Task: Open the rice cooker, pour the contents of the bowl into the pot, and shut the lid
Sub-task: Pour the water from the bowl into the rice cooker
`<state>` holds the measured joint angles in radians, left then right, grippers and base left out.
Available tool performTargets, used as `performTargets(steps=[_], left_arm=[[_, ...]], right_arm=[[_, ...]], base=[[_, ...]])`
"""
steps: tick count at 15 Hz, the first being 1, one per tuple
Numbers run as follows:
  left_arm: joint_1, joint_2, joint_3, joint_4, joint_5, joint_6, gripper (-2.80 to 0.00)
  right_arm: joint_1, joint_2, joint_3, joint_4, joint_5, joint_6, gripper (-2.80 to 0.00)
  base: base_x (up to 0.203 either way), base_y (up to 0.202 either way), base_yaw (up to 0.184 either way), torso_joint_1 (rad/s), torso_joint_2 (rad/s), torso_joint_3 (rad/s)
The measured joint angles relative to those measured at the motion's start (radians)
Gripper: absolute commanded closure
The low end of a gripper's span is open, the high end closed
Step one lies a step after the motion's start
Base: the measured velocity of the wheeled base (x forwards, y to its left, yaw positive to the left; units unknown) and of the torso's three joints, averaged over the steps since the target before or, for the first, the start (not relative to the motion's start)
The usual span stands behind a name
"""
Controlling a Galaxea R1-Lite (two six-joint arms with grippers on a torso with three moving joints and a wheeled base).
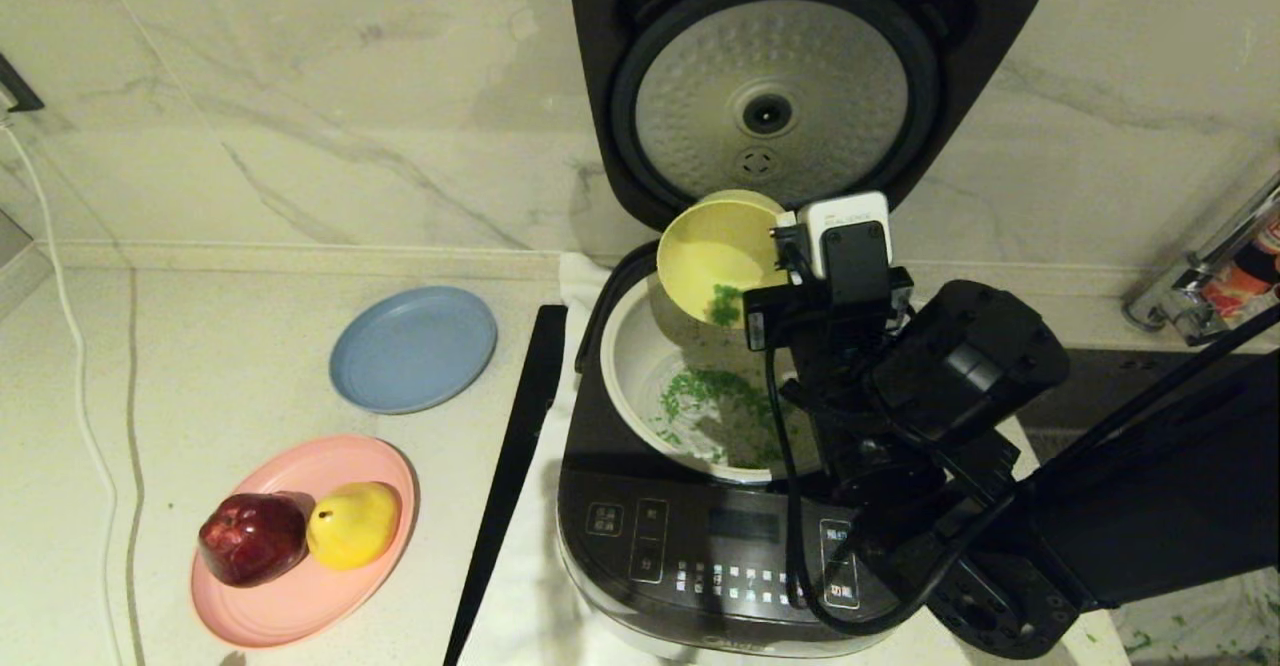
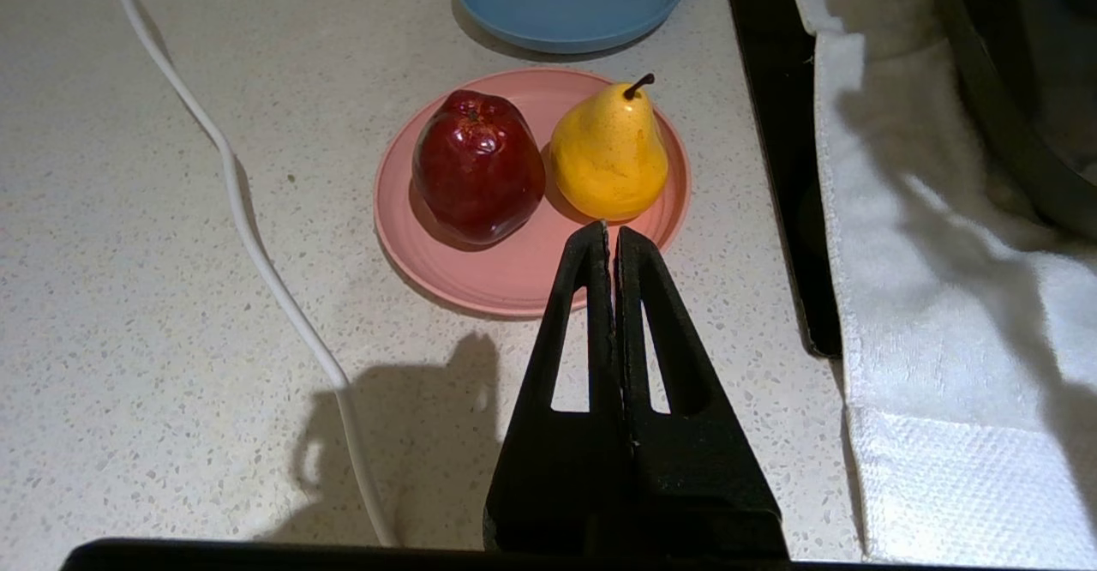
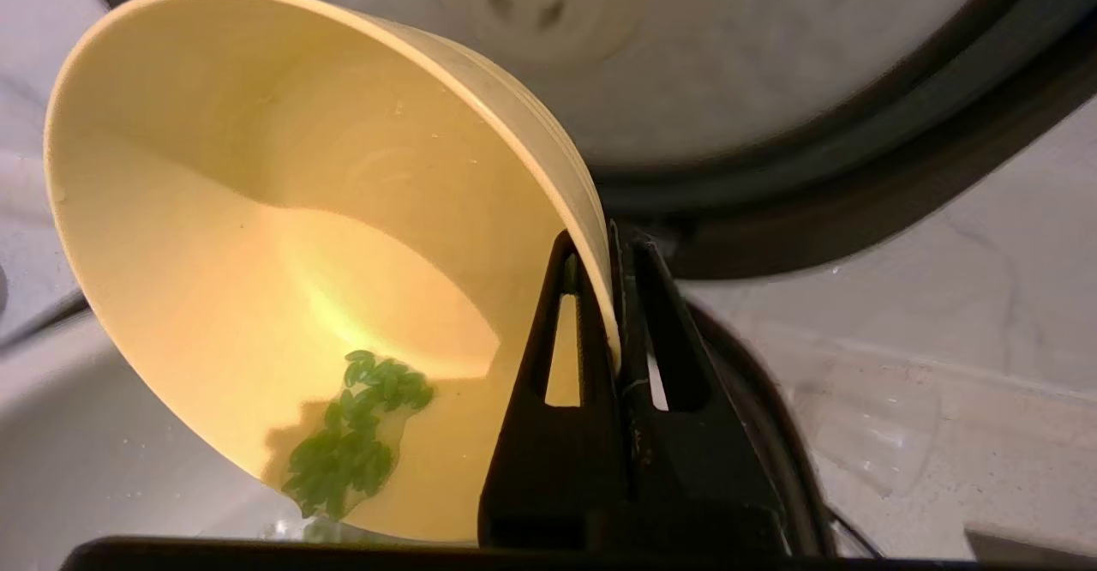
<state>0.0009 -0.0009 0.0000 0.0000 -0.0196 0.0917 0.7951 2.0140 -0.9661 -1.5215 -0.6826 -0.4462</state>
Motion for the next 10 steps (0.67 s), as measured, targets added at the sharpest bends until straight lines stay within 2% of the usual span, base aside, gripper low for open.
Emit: performTargets(steps=[5, 10], left_arm=[[0.0, 0.0, 0.0, 0.0, 0.0, 0.0, 0.0], [0.0, 0.0, 0.0, 0.0, 0.0, 0.0, 0.0]], right_arm=[[0.008, -0.021, -0.027, 0.0, -0.001, -0.024, 0.0], [0.03, -0.027, 0.018, 0.0, -0.004, -0.026, 0.0]], base=[[0.0, 0.0, 0.0, 0.0, 0.0, 0.0], [0.0, 0.0, 0.0, 0.0, 0.0, 0.0]])
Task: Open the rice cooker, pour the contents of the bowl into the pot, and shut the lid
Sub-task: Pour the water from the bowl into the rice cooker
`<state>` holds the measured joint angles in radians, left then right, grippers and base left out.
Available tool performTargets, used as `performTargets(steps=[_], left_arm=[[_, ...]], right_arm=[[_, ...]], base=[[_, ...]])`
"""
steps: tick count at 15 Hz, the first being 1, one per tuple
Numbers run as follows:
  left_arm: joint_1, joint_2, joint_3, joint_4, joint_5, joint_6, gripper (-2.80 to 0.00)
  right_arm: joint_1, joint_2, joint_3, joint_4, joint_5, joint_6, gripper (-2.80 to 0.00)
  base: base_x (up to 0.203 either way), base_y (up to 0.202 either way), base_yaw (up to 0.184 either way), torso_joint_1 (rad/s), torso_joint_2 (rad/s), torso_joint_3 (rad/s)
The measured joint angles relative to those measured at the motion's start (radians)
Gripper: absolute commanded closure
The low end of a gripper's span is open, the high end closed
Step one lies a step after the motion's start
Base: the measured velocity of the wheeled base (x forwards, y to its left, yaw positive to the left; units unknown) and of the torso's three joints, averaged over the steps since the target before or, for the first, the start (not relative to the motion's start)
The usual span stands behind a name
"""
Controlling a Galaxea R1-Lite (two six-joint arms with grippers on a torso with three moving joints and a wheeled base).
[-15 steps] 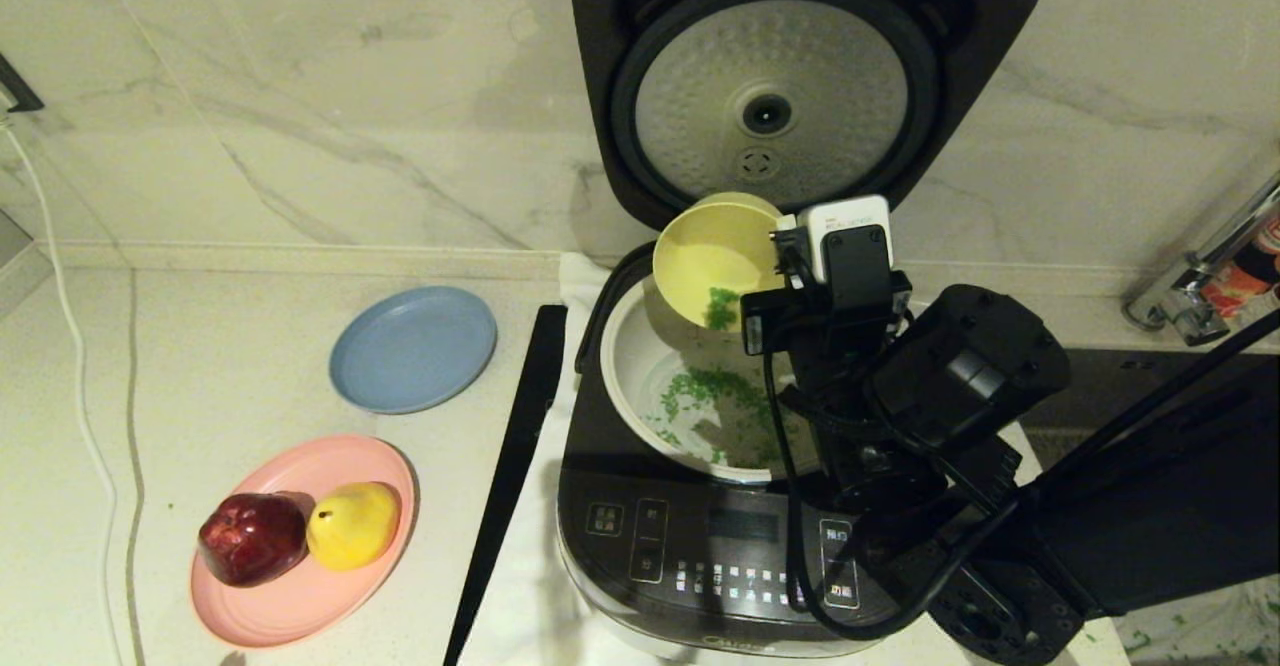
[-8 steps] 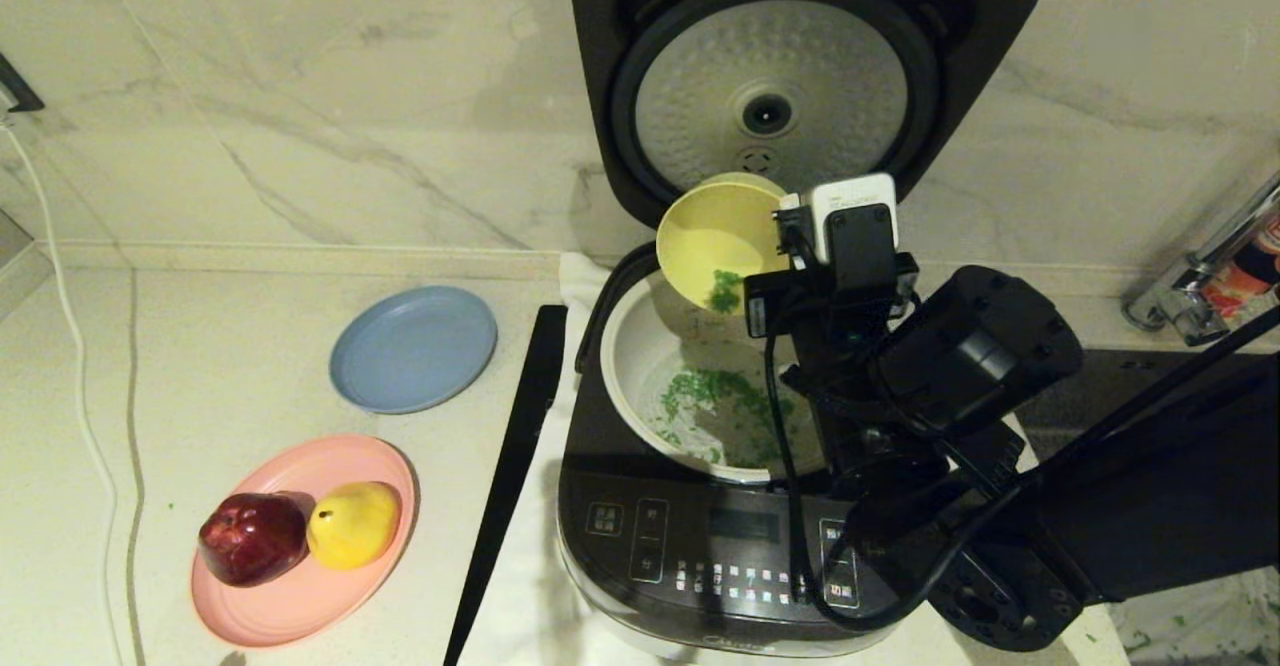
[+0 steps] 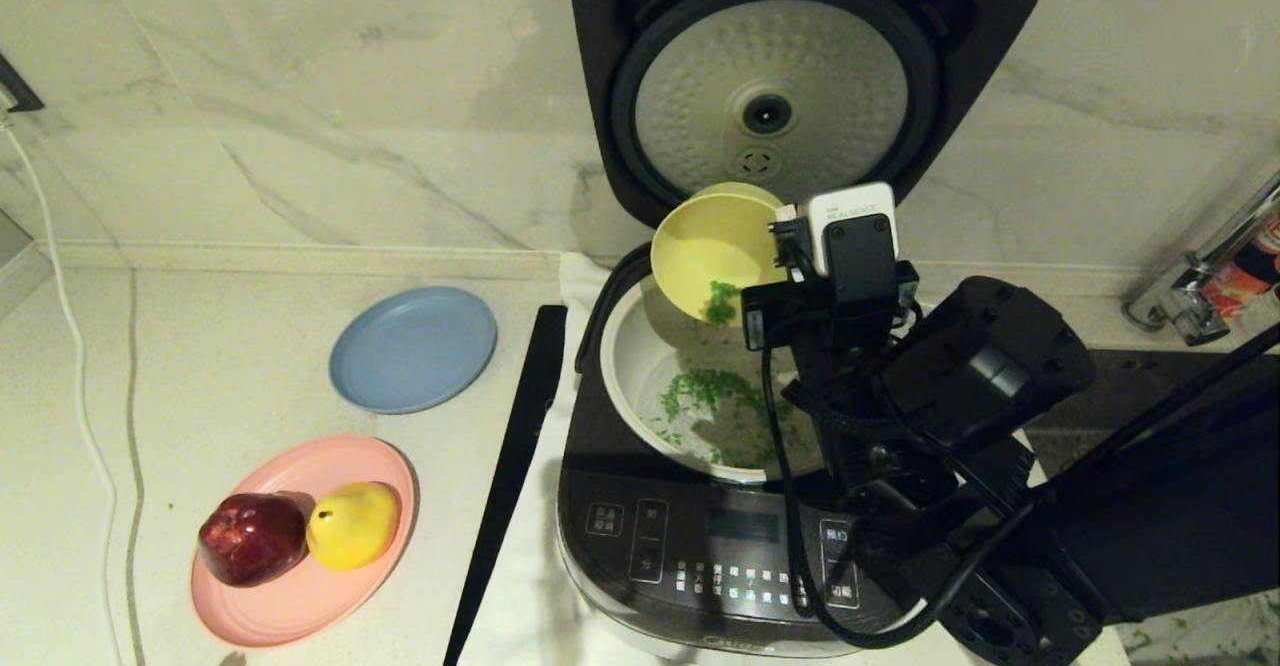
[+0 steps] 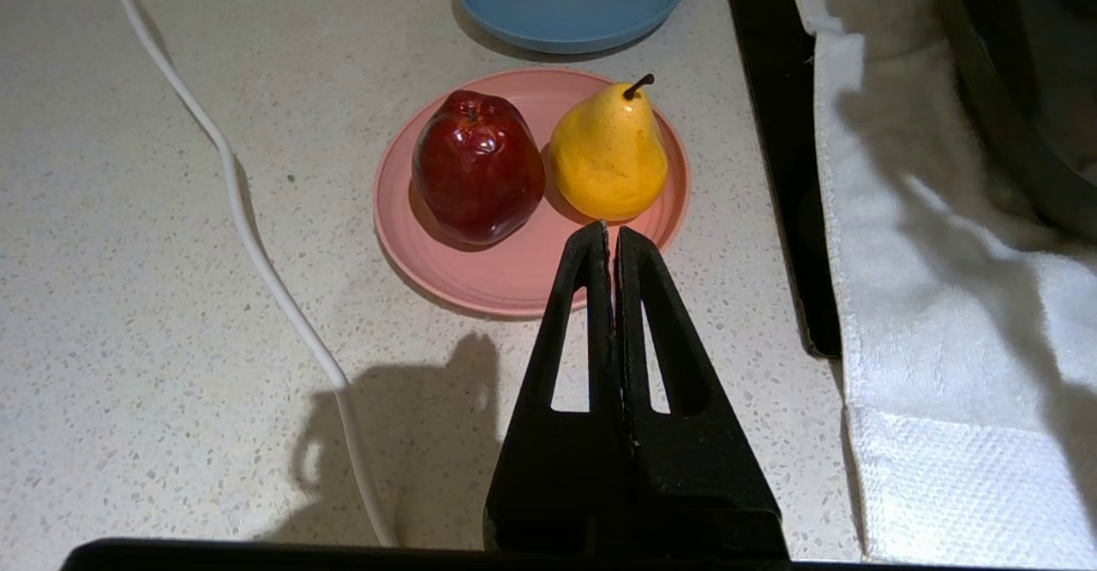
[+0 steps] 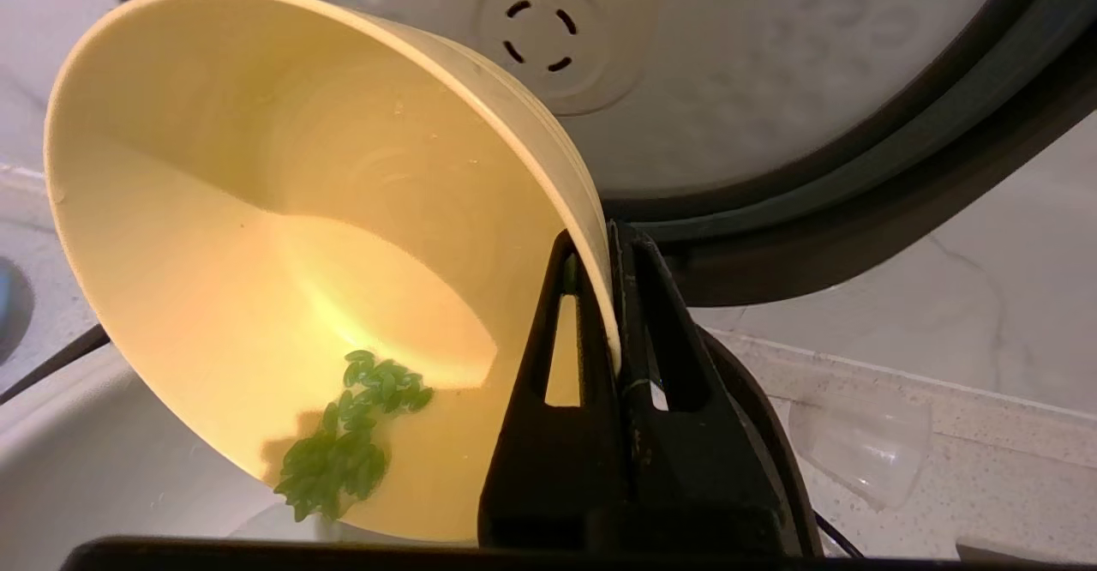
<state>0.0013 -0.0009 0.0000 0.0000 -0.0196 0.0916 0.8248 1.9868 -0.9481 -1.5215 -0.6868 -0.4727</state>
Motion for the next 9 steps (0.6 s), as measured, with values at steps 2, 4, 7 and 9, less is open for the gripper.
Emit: performTargets(steps=[2, 4, 7, 9], left_arm=[[0.0, 0.0, 0.0, 0.0, 0.0, 0.0, 0.0], [0.0, 0.0, 0.0, 0.0, 0.0, 0.0, 0.0], [0.0, 0.0, 0.0, 0.0, 0.0, 0.0, 0.0], [0.0, 0.0, 0.0, 0.0, 0.0, 0.0, 0.0]], right_arm=[[0.013, -0.009, 0.002, 0.0, -0.026, -0.006, 0.0], [0.015, -0.023, -0.014, 0.001, -0.076, -0.009, 0.0], [0.006, -0.055, -0.037, 0.12, -0.104, 0.047, 0.0], [-0.006, -0.079, -0.058, 0.238, -0.114, 0.113, 0.0]], base=[[0.0, 0.0, 0.0, 0.0, 0.0, 0.0], [0.0, 0.0, 0.0, 0.0, 0.0, 0.0], [0.0, 0.0, 0.0, 0.0, 0.0, 0.0], [0.0, 0.0, 0.0, 0.0, 0.0, 0.0]])
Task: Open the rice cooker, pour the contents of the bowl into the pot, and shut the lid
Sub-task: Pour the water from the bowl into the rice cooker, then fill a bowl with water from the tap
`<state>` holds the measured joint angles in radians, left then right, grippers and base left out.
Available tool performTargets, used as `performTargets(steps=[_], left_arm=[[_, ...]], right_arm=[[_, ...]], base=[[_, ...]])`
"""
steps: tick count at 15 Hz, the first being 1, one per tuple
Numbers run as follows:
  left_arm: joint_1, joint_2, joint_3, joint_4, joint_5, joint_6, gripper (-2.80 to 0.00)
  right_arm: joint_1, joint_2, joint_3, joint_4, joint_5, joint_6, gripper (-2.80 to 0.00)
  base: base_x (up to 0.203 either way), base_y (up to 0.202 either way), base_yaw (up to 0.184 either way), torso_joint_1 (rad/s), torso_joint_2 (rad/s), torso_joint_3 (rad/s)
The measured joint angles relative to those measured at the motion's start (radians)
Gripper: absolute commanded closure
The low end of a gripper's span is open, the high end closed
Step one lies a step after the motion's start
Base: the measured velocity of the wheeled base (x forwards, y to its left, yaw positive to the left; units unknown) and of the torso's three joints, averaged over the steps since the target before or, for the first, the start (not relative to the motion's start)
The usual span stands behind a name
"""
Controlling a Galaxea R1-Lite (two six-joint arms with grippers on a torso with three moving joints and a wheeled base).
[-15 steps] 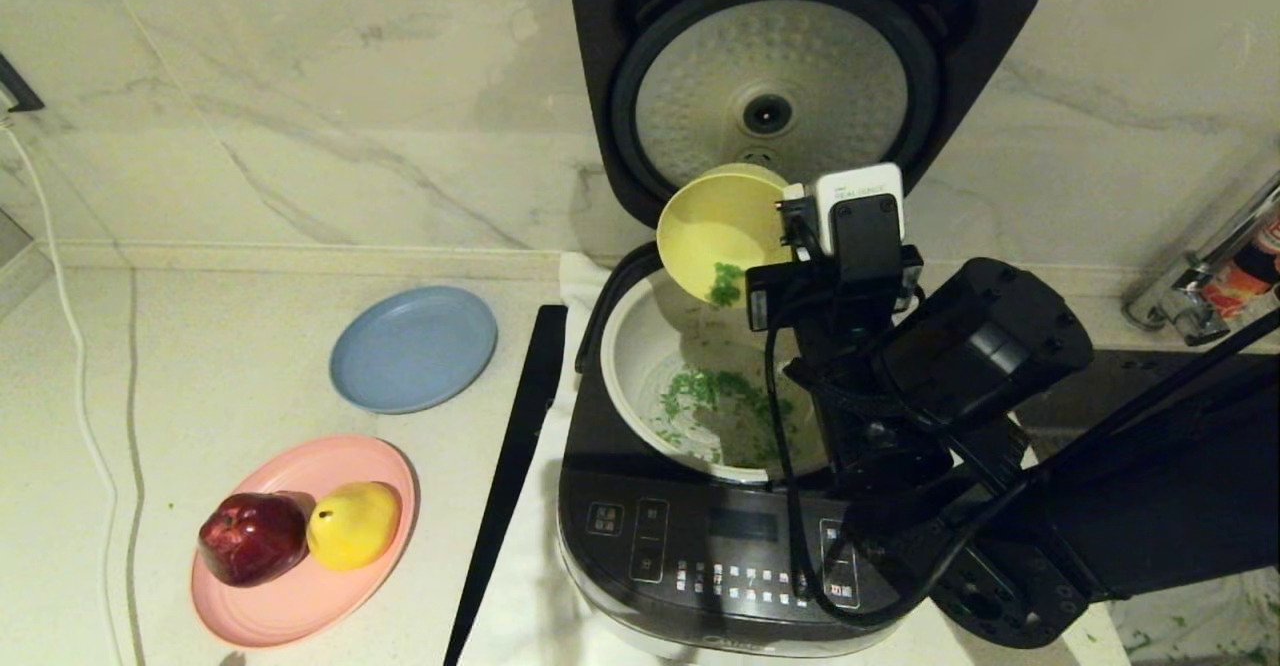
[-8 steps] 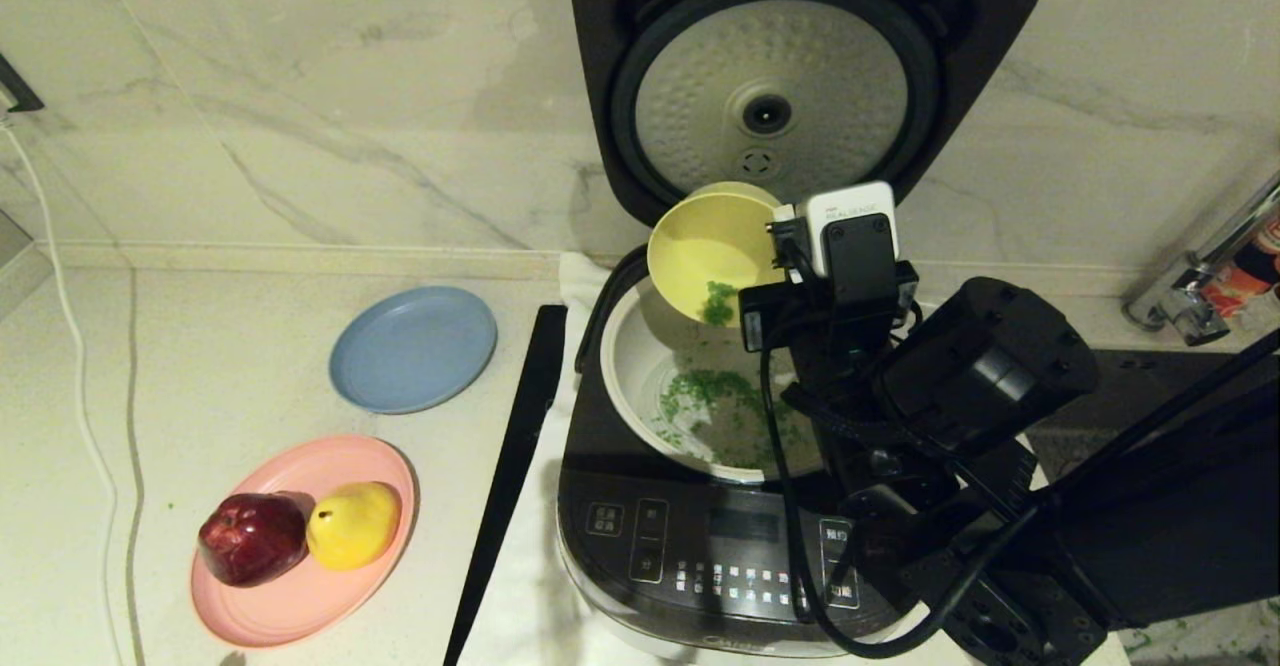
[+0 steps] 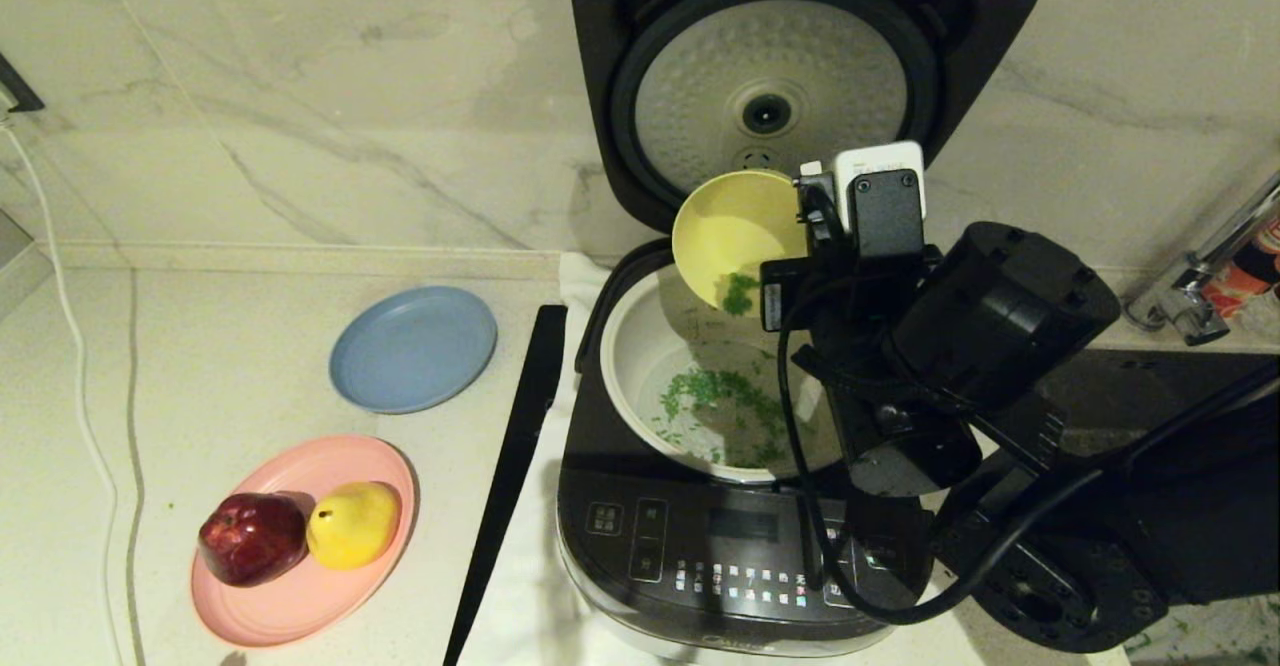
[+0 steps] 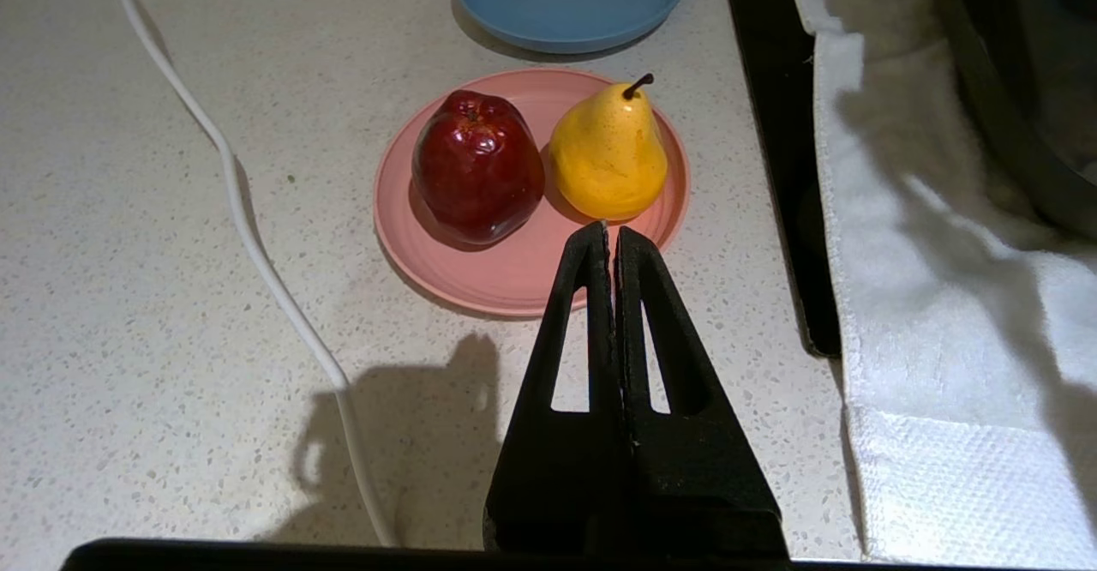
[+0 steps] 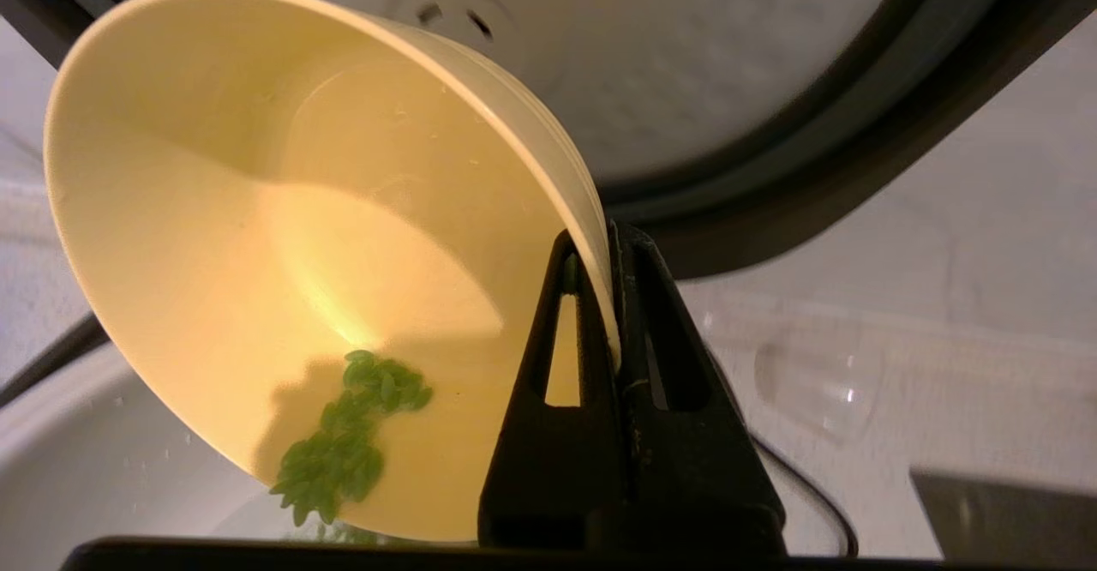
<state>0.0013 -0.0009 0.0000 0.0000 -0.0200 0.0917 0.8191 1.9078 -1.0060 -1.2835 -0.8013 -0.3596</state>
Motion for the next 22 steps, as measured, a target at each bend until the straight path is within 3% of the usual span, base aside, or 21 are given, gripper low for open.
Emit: performTargets(steps=[3, 7, 11, 15, 18, 22], left_arm=[[0.0, 0.0, 0.0, 0.0, 0.0, 0.0, 0.0], [0.0, 0.0, 0.0, 0.0, 0.0, 0.0, 0.0], [0.0, 0.0, 0.0, 0.0, 0.0, 0.0, 0.0], [0.0, 0.0, 0.0, 0.0, 0.0, 0.0, 0.0], [0.0, 0.0, 0.0, 0.0, 0.0, 0.0, 0.0], [0.0, 0.0, 0.0, 0.0, 0.0, 0.0, 0.0]], right_arm=[[-0.029, -0.041, -0.064, 0.241, -0.004, 0.149, 0.0], [-0.063, -0.109, -0.223, 0.7, 0.021, 0.421, 0.0], [-0.105, -0.16, -0.439, 1.221, 0.122, 0.696, 0.0], [-0.139, -0.194, -0.679, 1.73, 0.283, 0.922, 0.0], [-0.154, -0.238, -0.785, 2.043, 0.41, 0.993, 0.0], [-0.215, -0.328, -0.819, 2.285, 0.547, 1.017, 0.0]], base=[[0.0, 0.0, 0.0, 0.0, 0.0, 0.0], [0.0, 0.0, 0.0, 0.0, 0.0, 0.0], [0.0, 0.0, 0.0, 0.0, 0.0, 0.0], [0.0, 0.0, 0.0, 0.0, 0.0, 0.0], [0.0, 0.0, 0.0, 0.0, 0.0, 0.0], [0.0, 0.0, 0.0, 0.0, 0.0, 0.0]])
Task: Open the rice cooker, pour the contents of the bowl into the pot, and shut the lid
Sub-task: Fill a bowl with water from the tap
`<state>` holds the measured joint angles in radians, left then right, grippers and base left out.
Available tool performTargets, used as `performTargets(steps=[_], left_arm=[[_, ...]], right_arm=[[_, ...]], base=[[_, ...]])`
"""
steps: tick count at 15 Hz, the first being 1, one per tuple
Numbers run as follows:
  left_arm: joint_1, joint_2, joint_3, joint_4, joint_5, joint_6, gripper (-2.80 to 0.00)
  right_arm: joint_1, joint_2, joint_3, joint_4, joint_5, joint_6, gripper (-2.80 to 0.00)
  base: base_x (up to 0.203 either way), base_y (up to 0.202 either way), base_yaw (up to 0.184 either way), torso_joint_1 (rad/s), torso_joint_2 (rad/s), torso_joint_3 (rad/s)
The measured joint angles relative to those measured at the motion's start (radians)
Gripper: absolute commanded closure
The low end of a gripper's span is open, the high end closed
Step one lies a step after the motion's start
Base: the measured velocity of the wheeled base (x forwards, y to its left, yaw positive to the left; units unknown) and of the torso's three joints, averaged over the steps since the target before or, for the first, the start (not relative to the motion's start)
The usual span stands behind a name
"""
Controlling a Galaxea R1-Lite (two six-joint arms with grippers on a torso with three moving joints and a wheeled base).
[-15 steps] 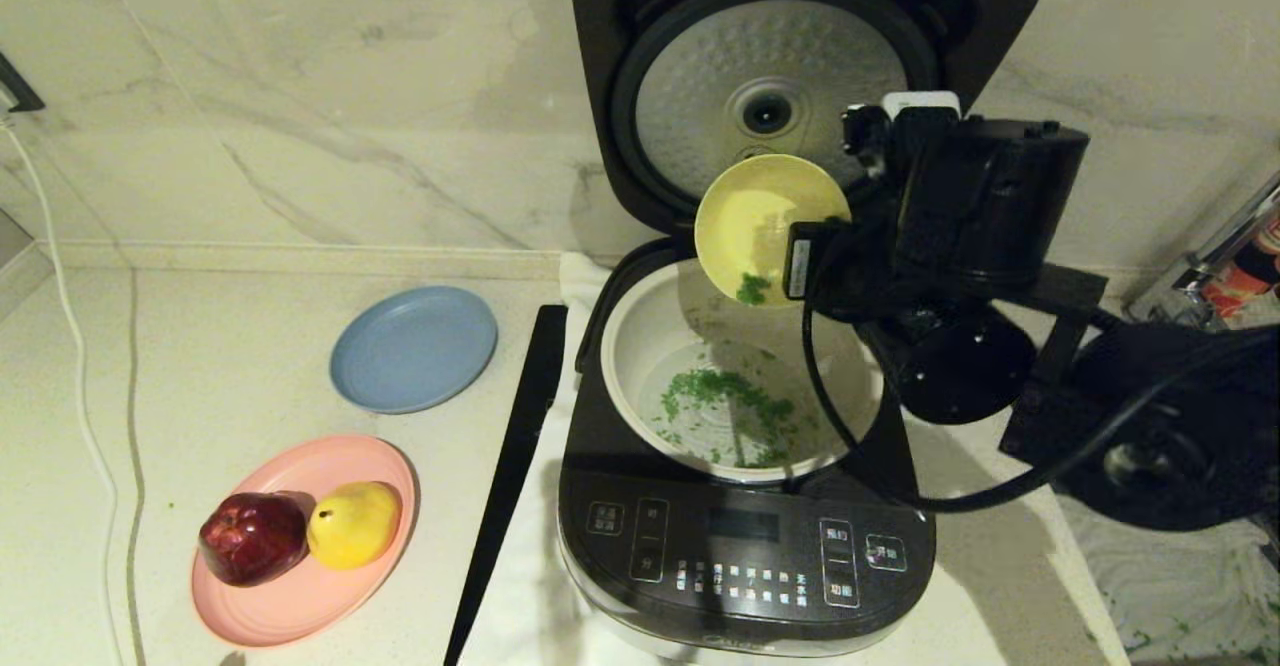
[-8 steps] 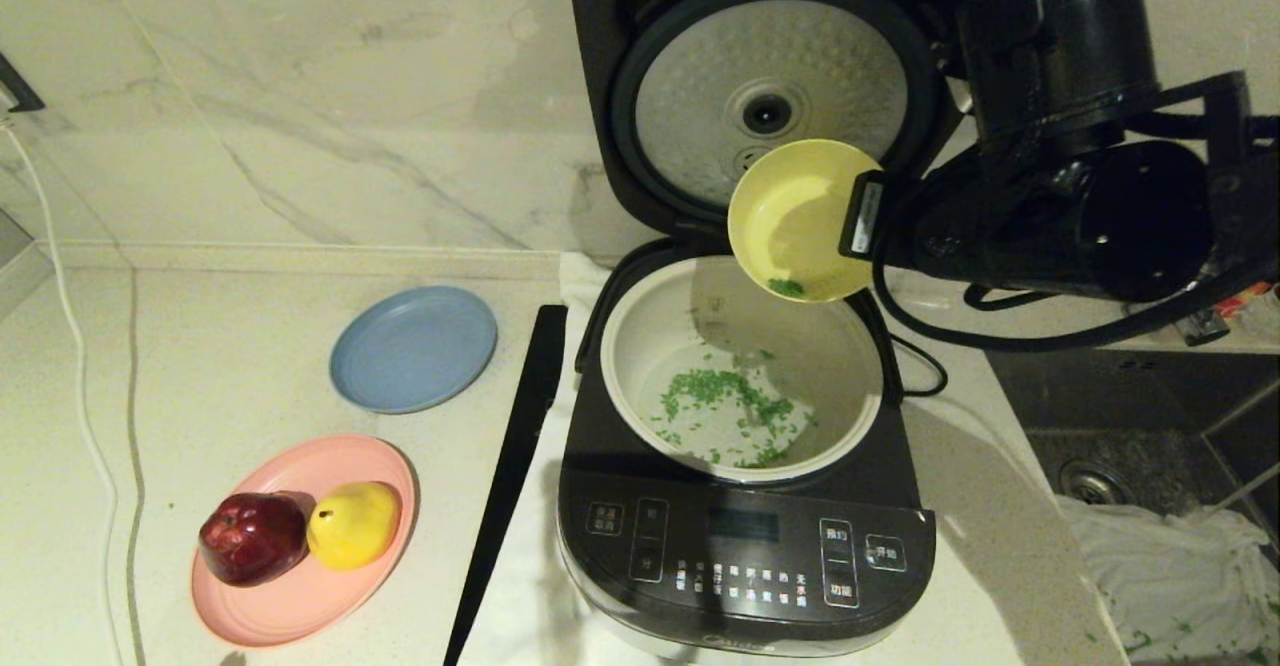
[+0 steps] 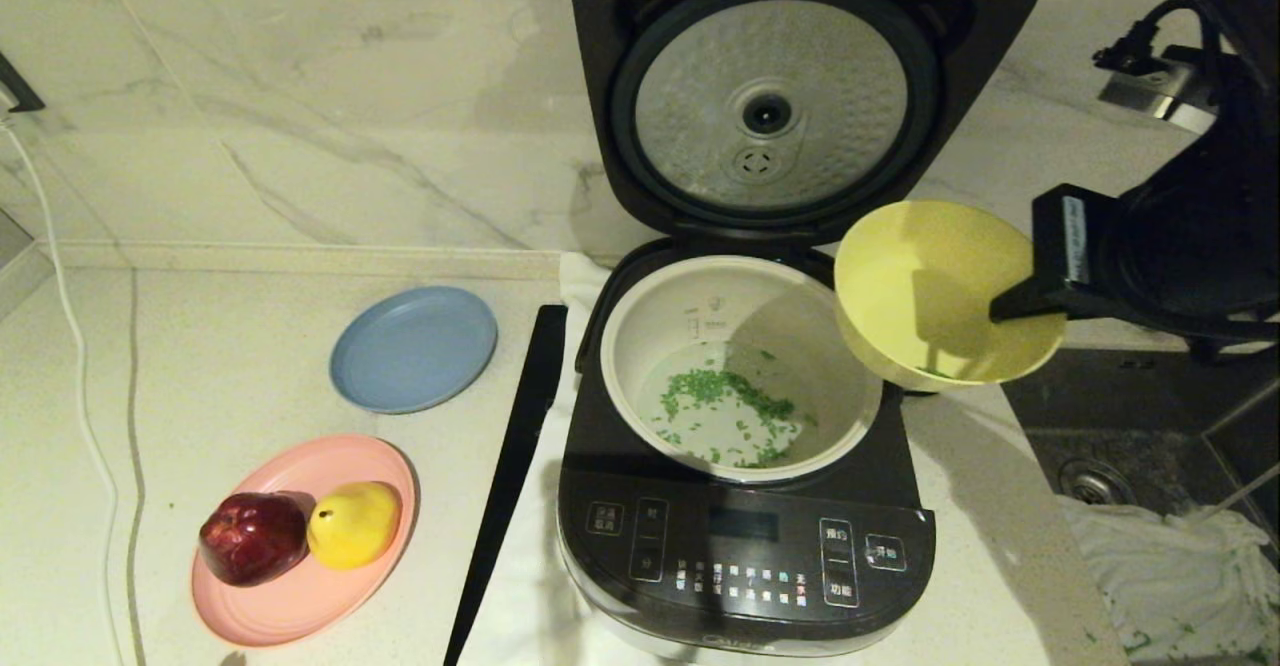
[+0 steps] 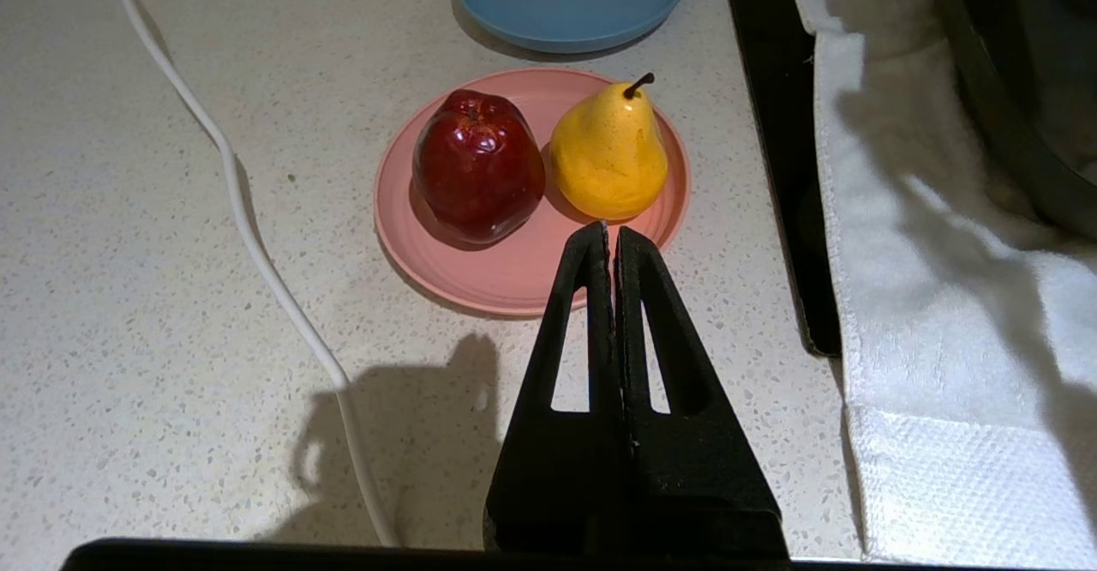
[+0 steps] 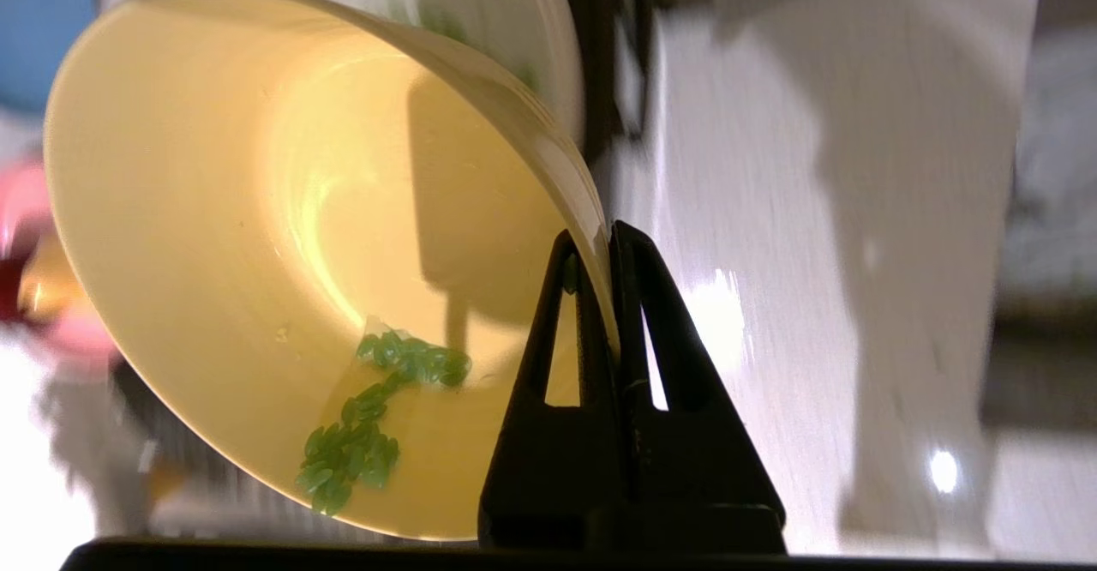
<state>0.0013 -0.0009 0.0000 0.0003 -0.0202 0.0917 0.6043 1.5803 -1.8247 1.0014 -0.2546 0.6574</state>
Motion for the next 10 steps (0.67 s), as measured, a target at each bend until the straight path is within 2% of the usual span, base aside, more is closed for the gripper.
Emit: performTargets(steps=[2, 5, 10], left_arm=[[0.0, 0.0, 0.0, 0.0, 0.0, 0.0, 0.0], [0.0, 0.0, 0.0, 0.0, 0.0, 0.0, 0.0], [0.0, 0.0, 0.0, 0.0, 0.0, 0.0, 0.0]], right_arm=[[-0.07, -0.045, 0.003, 0.091, 0.07, 0.003, 0.0], [-0.23, -0.101, 0.008, 0.188, 0.164, -0.019, 0.0], [-0.619, -0.134, 0.049, 0.211, 0.323, -0.081, 0.0]], base=[[0.0, 0.0, 0.0, 0.0, 0.0, 0.0], [0.0, 0.0, 0.0, 0.0, 0.0, 0.0], [0.0, 0.0, 0.0, 0.0, 0.0, 0.0]])
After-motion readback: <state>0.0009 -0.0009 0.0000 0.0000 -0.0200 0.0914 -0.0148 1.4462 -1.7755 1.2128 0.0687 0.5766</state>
